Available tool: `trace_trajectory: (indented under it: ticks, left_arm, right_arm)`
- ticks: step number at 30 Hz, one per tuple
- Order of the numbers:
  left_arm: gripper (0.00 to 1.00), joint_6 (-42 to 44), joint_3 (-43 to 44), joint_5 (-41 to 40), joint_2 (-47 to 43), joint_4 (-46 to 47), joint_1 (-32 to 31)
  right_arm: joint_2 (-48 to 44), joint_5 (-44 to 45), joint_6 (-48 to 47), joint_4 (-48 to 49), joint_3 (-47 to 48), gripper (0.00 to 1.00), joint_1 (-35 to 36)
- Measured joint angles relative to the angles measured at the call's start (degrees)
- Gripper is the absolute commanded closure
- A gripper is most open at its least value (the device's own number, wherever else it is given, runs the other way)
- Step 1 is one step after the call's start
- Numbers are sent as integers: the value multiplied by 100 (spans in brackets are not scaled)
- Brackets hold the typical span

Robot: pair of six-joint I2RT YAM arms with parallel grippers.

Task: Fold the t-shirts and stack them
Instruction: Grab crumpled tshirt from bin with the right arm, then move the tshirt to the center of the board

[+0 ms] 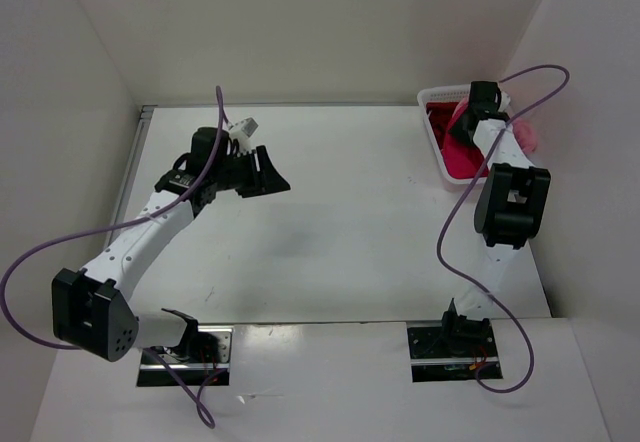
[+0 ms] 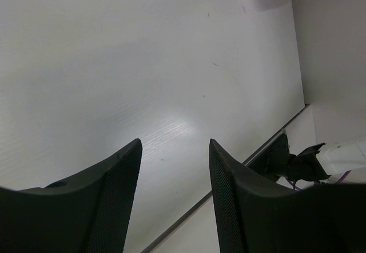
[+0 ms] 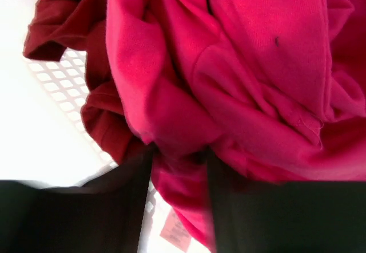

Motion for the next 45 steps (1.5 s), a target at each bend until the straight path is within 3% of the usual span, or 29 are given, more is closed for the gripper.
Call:
trace_trajectory:
  ticks: [3,7,10,15,19,23,29,32,36,37,41,43,45]
  left_arm:
    - [43,-2,0,-44,0,-26,-26]
    - [44,0,2,-90,0,-76,-31]
    - [44,-2,24,-94,2,-105,-31]
    - [44,-4,411,-83,142,-153,-31]
    - [44,-24,992,-63,295,-184,15]
    - [41,-63,1445,70,396,-177,304]
    - [40,-273,1663,216,494,-225,1217]
    - [39,-382,1639,243,494,-243,1644]
    - [36,-481,1443,166,490,-238,1934]
    - [36,-481,1320,162,476,-197,1934]
    - [35,-476,850,111,470,-188,1818]
    - [35,-448,715,0,535,-210,1663]
    - [35,-407,675,-144,664,-245,1434]
  right_arm:
    - [17,-57,-42,9,72,90,0]
    - [-76,-79,9,35,92,98,0]
    - [-551,-72,55,22,-94,98,4]
    - [-2243,-76,188,20,-251,98,177]
    - [-3397,-402,256,2,496,98,911]
    - [-3720,-1388,516,302,1580,98,1683]
    - [-3571,-2907,1290,1029,2317,96,1856]
    - [-3539,-3462,1635,1622,1558,95,1937]
    - [-3364,-3971,1718,2142,-376,95,1869]
    - [-3075,-4068,1696,2221,-774,91,1773]
    - [-1440,-4063,1615,1969,-1333,47,1300]
    - [-859,-3742,1478,1628,-1329,39,1174]
    - [-721,-3285,1285,1167,-1329,39,1220]
